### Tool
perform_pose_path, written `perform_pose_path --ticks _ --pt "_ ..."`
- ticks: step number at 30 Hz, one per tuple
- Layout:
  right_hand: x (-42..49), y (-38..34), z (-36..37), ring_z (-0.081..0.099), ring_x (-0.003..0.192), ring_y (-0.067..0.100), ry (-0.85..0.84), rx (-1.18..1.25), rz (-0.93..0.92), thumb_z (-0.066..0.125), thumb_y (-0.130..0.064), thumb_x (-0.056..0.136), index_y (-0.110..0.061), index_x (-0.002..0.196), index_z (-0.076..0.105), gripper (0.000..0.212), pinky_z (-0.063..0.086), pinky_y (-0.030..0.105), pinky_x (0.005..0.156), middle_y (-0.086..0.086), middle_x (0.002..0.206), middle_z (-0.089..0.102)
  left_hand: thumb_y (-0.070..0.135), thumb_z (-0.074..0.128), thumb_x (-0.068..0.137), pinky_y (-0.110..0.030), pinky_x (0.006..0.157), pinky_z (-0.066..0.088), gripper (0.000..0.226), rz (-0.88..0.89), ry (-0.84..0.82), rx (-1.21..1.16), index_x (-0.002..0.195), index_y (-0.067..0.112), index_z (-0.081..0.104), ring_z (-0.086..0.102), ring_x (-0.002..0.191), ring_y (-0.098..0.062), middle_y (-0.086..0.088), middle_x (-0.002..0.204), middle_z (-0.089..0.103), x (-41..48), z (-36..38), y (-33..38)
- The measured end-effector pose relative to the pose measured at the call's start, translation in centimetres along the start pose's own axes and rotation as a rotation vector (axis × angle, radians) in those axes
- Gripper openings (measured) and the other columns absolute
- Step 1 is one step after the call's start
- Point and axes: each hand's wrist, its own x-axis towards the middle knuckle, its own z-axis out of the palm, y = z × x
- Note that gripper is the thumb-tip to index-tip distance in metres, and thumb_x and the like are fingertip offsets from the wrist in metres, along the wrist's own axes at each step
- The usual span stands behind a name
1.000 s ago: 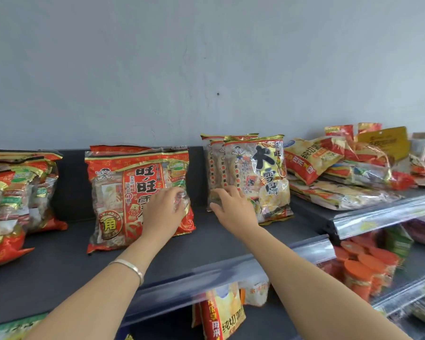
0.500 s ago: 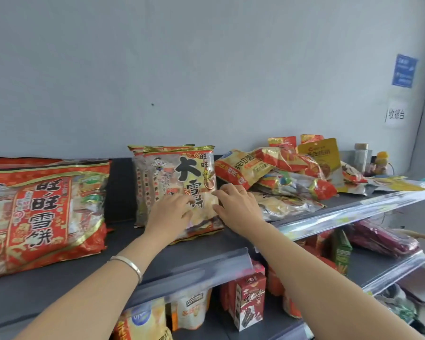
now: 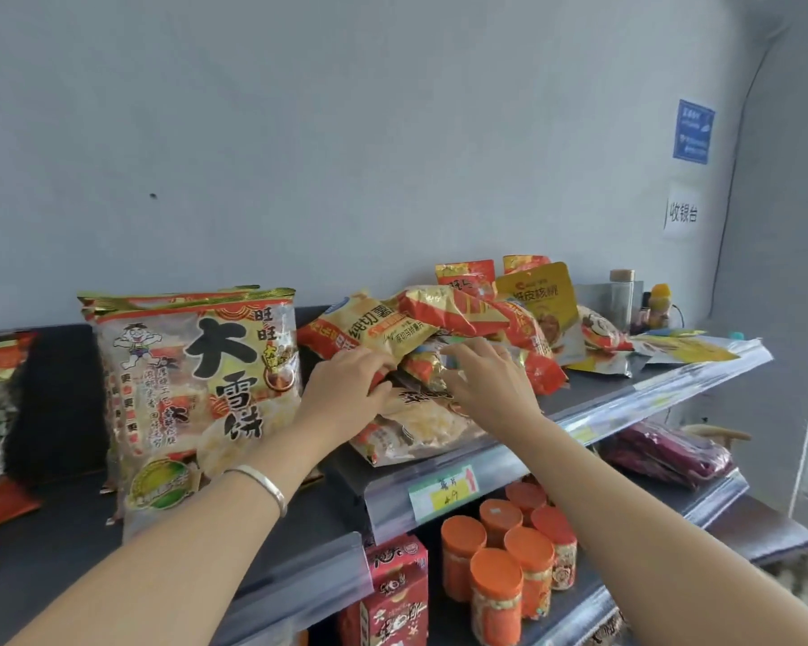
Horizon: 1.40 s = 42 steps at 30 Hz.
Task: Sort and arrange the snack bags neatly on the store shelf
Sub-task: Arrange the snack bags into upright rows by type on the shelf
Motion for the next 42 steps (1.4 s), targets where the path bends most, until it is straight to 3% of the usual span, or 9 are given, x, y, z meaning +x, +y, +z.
perform_pose_path --ticks 9,15,22,27,31,34,36,39,42 --pt "5.1 4.2 1.7 0.035 0.135 0.024 -0.085 -0.139 -0.064 0.046 -0.052 0.094 -0.032 0.142 0.041 0.052 0.025 0.047 0.109 -0.002 0.146 0.040 0.023 0.056 0.091 -0.030 0.083 0.046 0.021 0.124 0.132 -0.064 0.109 0.019 0.067 0.059 0.104 -0.016 0.003 0.113 0.065 7.6 4.6 -0.8" --pt "7.1 7.3 2.8 0.047 0.125 0.024 0.001 -0.103 -0.026 0.036 -0.048 0.099 -0.027 0.131 0.054 0.042 0.035 0.042 0.100 -0.002 0.134 0.054 0.021 0.057 0.090 -0.035 0.087 0.046 0.017 0.149 0.123 -0.078 0.102 0.018 0.069 0.060 0.104 -0.017 0.003 0.108 0.067 10.9 6.3 -0.7" --pt "8.6 9.7 4.7 0.057 0.095 0.027 0.021 0.008 -0.115 0.038 -0.044 0.100 -0.016 0.099 0.069 0.042 0.043 0.036 0.074 0.004 0.097 0.064 0.024 0.056 0.091 -0.037 0.094 0.040 0.015 0.106 0.051 -0.019 0.096 0.022 0.070 0.056 0.106 -0.017 0.006 0.106 0.067 11.7 7.2 0.2" --pt "8.9 10.6 5.2 0.056 0.099 0.028 0.018 0.029 -0.216 0.033 -0.048 0.100 -0.019 0.103 0.069 0.046 0.041 0.038 0.082 0.003 0.103 0.064 0.021 0.057 0.091 -0.041 0.091 0.044 0.014 -0.009 0.060 0.018 0.094 0.022 0.070 0.058 0.103 -0.018 0.007 0.103 0.068 10.6 7.2 1.5" --pt "8.0 10.9 5.3 0.052 0.115 0.029 -0.019 0.069 -0.278 0.032 -0.053 0.098 -0.028 0.125 0.060 0.047 0.039 0.040 0.092 0.000 0.126 0.059 0.019 0.048 0.097 -0.036 0.091 0.042 0.022 -0.167 0.030 -0.007 0.107 0.019 0.068 0.056 0.107 -0.018 0.003 0.112 0.065 8.3 6.6 3.9" --pt "7.2 10.9 5.4 0.038 0.133 0.030 -0.153 0.020 -0.314 0.023 -0.082 0.077 -0.034 0.145 0.032 0.084 0.033 0.048 0.104 0.001 0.146 0.043 0.028 0.043 0.099 -0.037 0.096 0.041 0.031 -0.273 -0.048 0.039 0.128 0.025 0.054 0.050 0.120 -0.018 0.003 0.133 0.054 5.9 6.0 5.7" --pt "7.0 11.0 5.7 0.033 0.137 0.030 -0.176 -0.014 -0.302 0.031 -0.087 0.071 -0.035 0.148 0.019 0.094 0.032 0.053 0.105 0.004 0.149 0.037 0.034 0.045 0.097 -0.039 0.102 0.038 0.041 -0.346 -0.111 0.074 0.138 0.031 0.042 0.043 0.130 -0.018 0.004 0.145 0.042 4.6 5.7 6.4" --pt "7.3 11.0 5.8 0.042 0.130 0.032 -0.155 -0.009 -0.222 0.047 -0.076 0.078 -0.033 0.147 0.021 0.086 0.037 0.050 0.099 0.007 0.140 0.046 0.035 0.049 0.095 -0.041 0.106 0.036 0.052 -0.408 -0.154 0.097 0.144 0.033 0.030 0.037 0.135 -0.019 0.003 0.151 0.033 3.6 5.3 7.0" --pt "7.8 10.9 5.8 0.059 0.111 0.030 -0.055 -0.047 -0.263 0.047 -0.055 0.092 -0.031 0.142 0.036 0.057 0.043 0.039 0.083 0.004 0.119 0.063 0.035 0.051 0.094 -0.041 0.106 0.036 0.059 -0.438 -0.139 0.110 0.146 0.031 0.025 0.035 0.136 -0.019 0.002 0.152 0.030 3.6 5.0 7.3"
